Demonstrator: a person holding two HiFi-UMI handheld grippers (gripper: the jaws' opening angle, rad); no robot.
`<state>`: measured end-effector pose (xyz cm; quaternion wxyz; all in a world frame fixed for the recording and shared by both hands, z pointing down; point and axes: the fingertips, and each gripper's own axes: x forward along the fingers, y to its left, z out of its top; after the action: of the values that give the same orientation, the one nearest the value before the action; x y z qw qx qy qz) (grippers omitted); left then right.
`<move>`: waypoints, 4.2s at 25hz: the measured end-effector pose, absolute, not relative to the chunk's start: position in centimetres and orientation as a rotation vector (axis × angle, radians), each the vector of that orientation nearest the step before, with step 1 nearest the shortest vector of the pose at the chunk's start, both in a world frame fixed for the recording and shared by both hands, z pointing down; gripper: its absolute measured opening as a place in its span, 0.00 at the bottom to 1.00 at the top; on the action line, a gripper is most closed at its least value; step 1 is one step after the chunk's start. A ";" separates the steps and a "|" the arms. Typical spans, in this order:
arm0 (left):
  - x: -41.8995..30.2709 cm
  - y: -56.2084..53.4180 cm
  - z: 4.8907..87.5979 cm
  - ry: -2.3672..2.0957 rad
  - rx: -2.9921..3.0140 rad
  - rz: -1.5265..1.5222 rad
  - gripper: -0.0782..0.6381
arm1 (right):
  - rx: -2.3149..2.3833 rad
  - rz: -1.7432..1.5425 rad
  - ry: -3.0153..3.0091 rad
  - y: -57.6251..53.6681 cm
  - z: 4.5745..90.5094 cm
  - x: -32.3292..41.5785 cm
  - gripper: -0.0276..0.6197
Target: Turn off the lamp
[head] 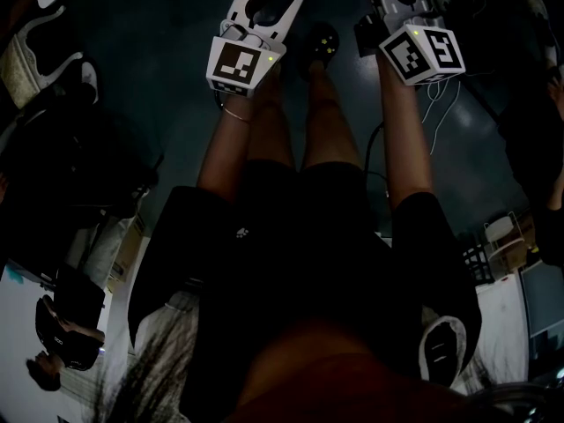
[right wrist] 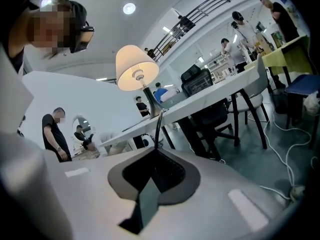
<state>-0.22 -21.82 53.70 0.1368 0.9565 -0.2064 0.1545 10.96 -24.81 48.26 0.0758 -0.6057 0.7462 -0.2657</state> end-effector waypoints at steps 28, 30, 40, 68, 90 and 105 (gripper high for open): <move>5.6 -23.7 61.8 -0.323 2.852 0.622 0.24 | -1.409 -0.958 2.161 -23.2 42.9 9.7 0.06; 5.9 -23.5 61.9 -0.299 2.849 0.618 0.24 | -1.405 -0.967 2.156 -23.0 42.9 9.8 0.06; 6.5 -23.2 60.1 -0.272 2.854 0.511 0.15 | -1.393 -0.962 2.110 -23.1 42.6 10.6 0.06; 3.6 -21.7 52.6 -0.396 2.914 0.321 0.13 | -1.685 -0.579 2.126 -22.0 39.8 14.2 0.10; 3.5 -20.5 49.8 -0.413 2.922 0.263 0.13 | -1.531 -0.821 2.185 -20.2 45.3 7.6 0.28; 2.7 -20.0 50.5 -0.377 2.927 0.277 0.13 | -1.455 -0.915 2.198 -20.9 46.8 5.1 0.18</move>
<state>2.66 -19.96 50.53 0.0886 0.9836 -0.1266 0.0931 5.08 -20.92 46.77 0.1749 -0.5134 0.7756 -0.3229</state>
